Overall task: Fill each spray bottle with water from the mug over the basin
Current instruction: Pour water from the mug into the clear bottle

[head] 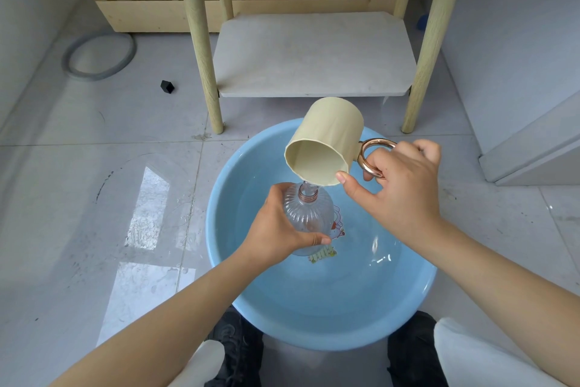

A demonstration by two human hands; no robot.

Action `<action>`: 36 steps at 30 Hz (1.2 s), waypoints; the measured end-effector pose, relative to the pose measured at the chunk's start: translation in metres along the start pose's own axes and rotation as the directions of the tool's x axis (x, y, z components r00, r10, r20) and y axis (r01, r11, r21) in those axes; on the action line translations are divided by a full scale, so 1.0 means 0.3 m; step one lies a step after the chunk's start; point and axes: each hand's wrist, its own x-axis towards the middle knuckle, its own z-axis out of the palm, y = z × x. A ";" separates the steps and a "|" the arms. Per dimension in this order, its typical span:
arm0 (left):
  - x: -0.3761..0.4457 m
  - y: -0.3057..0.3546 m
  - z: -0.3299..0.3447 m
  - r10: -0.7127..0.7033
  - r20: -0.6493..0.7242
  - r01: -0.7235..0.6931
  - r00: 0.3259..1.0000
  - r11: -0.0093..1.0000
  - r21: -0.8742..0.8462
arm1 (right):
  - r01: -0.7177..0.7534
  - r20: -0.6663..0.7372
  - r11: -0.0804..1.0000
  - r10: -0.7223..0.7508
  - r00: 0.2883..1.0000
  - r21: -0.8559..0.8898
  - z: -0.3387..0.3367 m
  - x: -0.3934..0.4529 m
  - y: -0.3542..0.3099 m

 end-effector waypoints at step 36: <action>0.011 -0.053 0.008 0.075 -0.059 -0.080 0.995 0.993 -0.086 | 0.232 -0.145 0.962 -0.252 0.957 -0.141 0.017 0.003 0.025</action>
